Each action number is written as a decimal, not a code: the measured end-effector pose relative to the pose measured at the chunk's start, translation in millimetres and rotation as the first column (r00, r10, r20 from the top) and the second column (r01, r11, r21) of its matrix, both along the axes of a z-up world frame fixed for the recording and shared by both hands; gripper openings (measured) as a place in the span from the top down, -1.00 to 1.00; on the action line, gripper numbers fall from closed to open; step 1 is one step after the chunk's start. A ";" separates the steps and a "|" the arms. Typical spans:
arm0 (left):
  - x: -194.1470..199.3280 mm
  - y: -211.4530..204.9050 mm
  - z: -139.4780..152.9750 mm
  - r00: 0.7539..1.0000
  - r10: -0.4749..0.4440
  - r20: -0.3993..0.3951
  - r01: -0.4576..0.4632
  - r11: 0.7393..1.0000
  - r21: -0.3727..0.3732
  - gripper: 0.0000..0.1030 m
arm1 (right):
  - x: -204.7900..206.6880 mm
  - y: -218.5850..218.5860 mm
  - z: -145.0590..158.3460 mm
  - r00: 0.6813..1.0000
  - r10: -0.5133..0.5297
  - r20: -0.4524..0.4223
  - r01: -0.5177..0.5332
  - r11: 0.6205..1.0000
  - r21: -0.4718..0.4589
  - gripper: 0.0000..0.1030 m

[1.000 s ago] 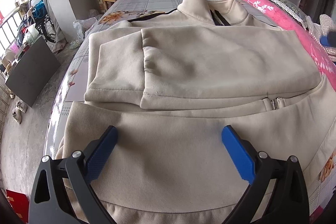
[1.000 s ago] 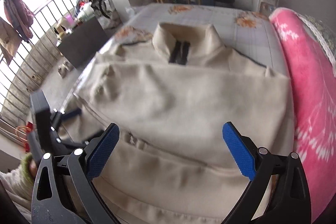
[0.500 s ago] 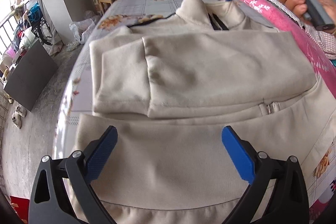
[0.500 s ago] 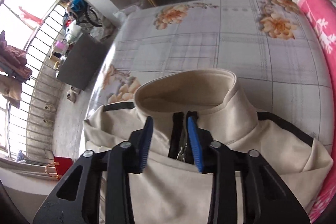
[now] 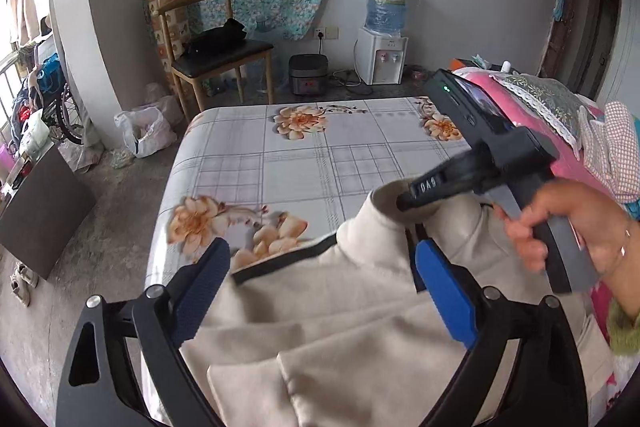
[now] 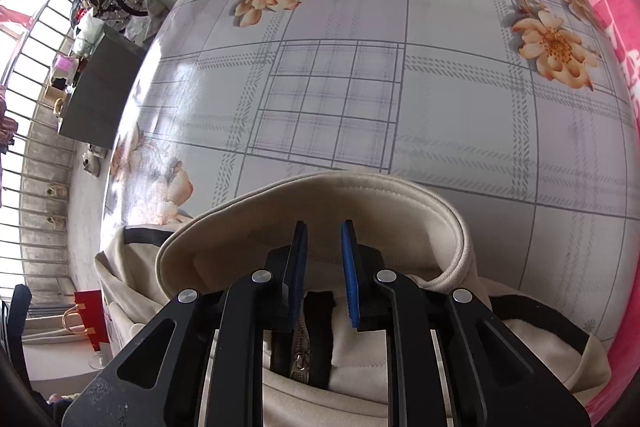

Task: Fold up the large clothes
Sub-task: 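Grasp the collar with the left tool while the right tool holds it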

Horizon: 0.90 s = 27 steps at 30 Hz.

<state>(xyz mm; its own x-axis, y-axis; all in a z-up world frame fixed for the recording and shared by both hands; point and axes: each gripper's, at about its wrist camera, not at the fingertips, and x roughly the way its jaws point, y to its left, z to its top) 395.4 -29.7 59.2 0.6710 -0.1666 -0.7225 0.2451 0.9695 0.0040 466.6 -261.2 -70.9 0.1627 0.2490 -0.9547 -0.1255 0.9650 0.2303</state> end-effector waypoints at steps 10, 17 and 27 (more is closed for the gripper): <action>92.8 -44.6 -57.3 0.991 0.072 -0.110 -0.057 0.989 0.137 -0.09 | 3.5 -3.6 -6.9 0.997 0.063 -0.051 -0.064 0.998 -0.023 0.69; 97.1 -44.4 -73.5 0.974 0.062 -0.216 -0.024 0.984 0.177 -0.01 | -1.2 -5.1 -6.9 0.990 0.111 -0.089 -0.110 0.994 0.008 0.65; 55.4 -54.2 -73.2 0.947 -0.113 -0.301 0.164 0.975 0.152 -0.02 | -41.6 -34.3 14.2 0.986 0.155 -0.067 -0.152 0.987 0.056 0.65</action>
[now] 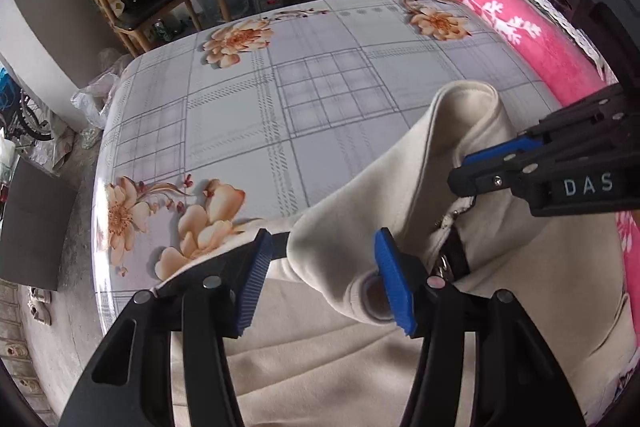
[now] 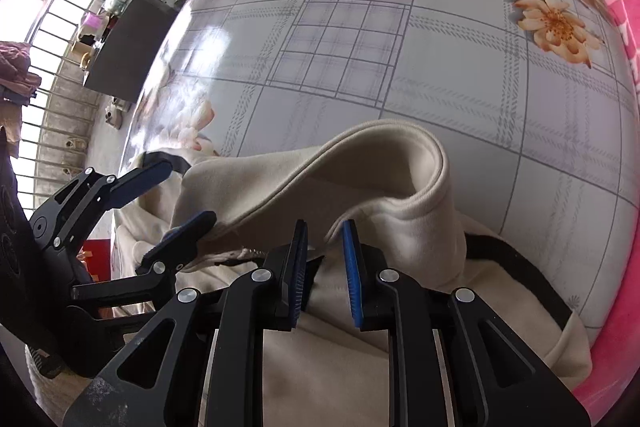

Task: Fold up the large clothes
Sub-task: 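Grasp the collar with the left tool while the right tool holds it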

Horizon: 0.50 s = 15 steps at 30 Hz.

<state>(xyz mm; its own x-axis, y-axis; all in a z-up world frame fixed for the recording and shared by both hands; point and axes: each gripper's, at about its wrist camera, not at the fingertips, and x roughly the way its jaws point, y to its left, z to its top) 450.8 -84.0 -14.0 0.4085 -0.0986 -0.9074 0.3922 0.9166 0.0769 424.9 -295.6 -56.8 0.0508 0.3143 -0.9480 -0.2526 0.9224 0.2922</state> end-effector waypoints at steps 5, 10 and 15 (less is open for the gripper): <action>-14.4 -5.5 -2.4 0.997 -0.042 0.065 0.037 0.996 0.080 -0.23 | -25.0 -5.9 7.4 0.998 0.045 0.036 -0.045 0.999 0.003 0.46; -18.7 8.6 -0.7 0.998 -0.031 0.060 0.030 0.999 0.011 -0.27 | -37.9 -22.2 47.2 0.975 0.045 0.220 -0.052 0.998 0.028 0.09; -18.1 18.0 1.3 0.999 -0.003 0.047 0.006 0.998 -0.055 -0.27 | -3.6 -45.9 58.1 0.947 -0.113 0.301 0.113 0.993 0.017 -0.19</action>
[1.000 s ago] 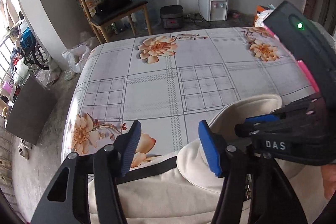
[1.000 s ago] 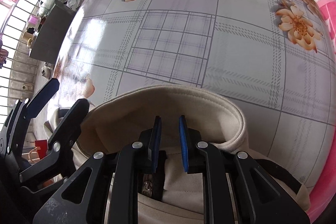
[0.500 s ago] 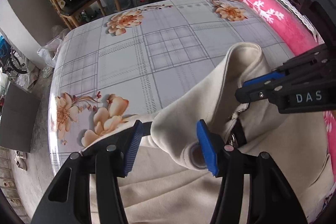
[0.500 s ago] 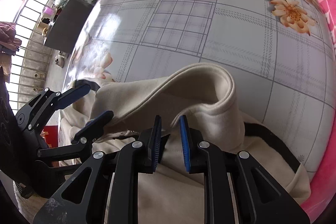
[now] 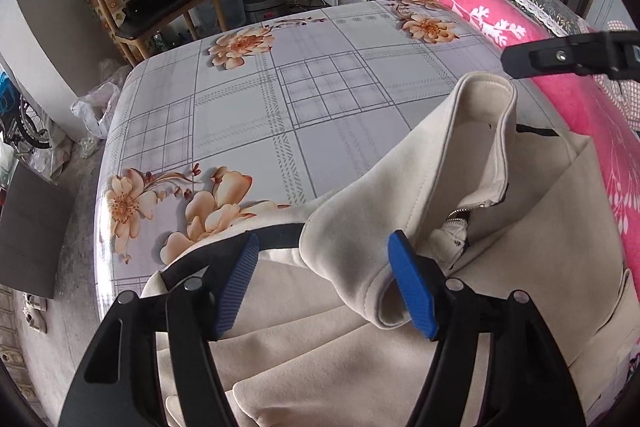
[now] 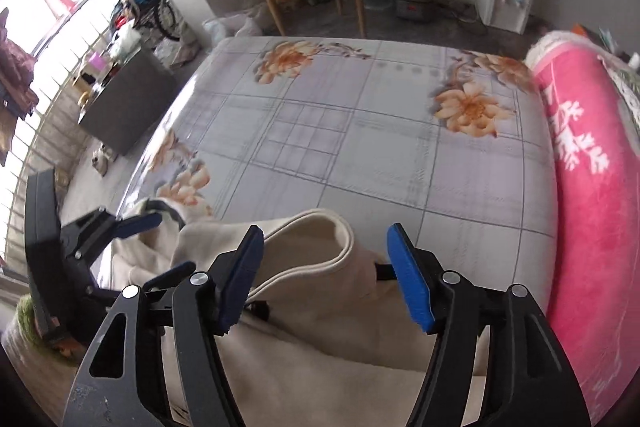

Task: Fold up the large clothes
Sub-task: 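Grasp the collar with the left tool while the right tool holds it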

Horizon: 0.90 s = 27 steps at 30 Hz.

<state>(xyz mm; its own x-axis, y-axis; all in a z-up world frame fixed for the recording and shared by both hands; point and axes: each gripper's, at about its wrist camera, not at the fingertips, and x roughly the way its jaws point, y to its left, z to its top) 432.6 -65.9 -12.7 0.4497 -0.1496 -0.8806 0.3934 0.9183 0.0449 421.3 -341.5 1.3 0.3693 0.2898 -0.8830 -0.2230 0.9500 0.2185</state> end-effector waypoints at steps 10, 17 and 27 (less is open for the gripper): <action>0.7 12.4 -1.6 0.999 0.032 -0.041 -0.037 0.991 -0.130 0.16 | 17.1 -4.4 -53.5 0.975 -0.054 -0.215 0.098 0.975 0.198 0.55; -10.4 28.8 9.0 0.997 0.011 -0.082 -0.032 0.966 -0.256 0.90 | -30.6 -3.0 -25.8 0.992 0.032 -0.125 -0.009 0.983 0.181 0.75; -52.6 64.1 23.0 0.993 -0.049 -0.103 0.006 0.923 -0.384 1.00 | -112.5 12.6 -35.7 0.984 0.171 -0.056 -0.165 0.981 0.098 0.75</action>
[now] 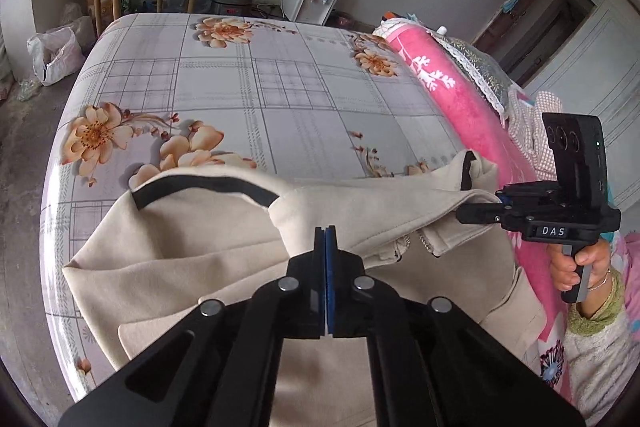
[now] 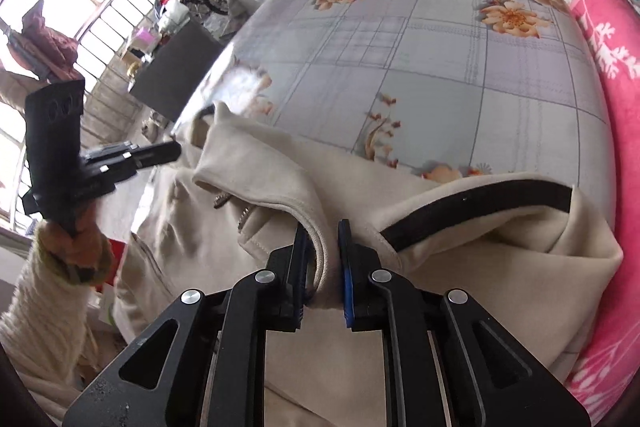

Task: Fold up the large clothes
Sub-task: 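Grasp the collar with the left tool while the right tool holds it, then lift the collar with both tools and fold it over onto the hem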

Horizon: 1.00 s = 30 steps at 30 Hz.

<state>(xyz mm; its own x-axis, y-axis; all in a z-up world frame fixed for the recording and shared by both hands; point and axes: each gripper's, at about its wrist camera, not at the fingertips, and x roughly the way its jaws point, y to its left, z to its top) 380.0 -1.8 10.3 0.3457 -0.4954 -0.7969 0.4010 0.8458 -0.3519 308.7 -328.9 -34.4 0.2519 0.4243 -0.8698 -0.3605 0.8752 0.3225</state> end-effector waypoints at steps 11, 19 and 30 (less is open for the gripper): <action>20.3 -13.2 22.3 0.991 0.063 0.115 -0.056 0.996 -0.065 1.00 | -30.6 24.4 -29.2 0.979 0.127 0.156 -0.091 0.971 -0.220 0.79; 32.8 -53.2 -41.0 0.998 -0.028 -0.061 0.030 0.999 0.022 1.00 | -37.0 -2.8 21.4 0.977 0.079 0.200 -0.059 0.993 -0.103 0.42; 7.1 -36.1 -58.1 0.992 -0.052 -0.119 0.050 0.999 -0.020 1.00 | 13.6 52.7 -1.8 0.992 0.060 0.114 -0.063 0.998 0.024 0.62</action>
